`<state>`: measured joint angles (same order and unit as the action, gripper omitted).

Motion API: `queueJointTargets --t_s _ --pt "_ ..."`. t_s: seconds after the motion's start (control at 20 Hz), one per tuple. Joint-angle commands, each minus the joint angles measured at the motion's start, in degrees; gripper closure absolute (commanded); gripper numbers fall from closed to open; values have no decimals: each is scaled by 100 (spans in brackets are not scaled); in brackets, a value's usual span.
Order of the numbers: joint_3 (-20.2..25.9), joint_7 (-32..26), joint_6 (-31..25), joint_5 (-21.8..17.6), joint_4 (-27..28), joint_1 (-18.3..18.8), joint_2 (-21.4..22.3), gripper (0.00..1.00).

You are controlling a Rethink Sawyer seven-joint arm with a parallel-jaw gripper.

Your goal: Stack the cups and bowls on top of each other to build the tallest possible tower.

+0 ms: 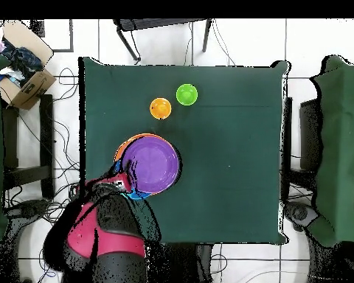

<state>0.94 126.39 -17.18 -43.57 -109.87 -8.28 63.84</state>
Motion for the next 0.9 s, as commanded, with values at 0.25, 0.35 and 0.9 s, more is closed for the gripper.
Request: queueJointTargets --t_s 0.25,0.35,0.9 --pt "2153 -2652 -1343 860 616 2056 -311 0" --pt "2470 -2899 -1386 699 1003 2357 -593 0" --pt "2924 -2929 -2155 535 2249 2820 -1554 0"
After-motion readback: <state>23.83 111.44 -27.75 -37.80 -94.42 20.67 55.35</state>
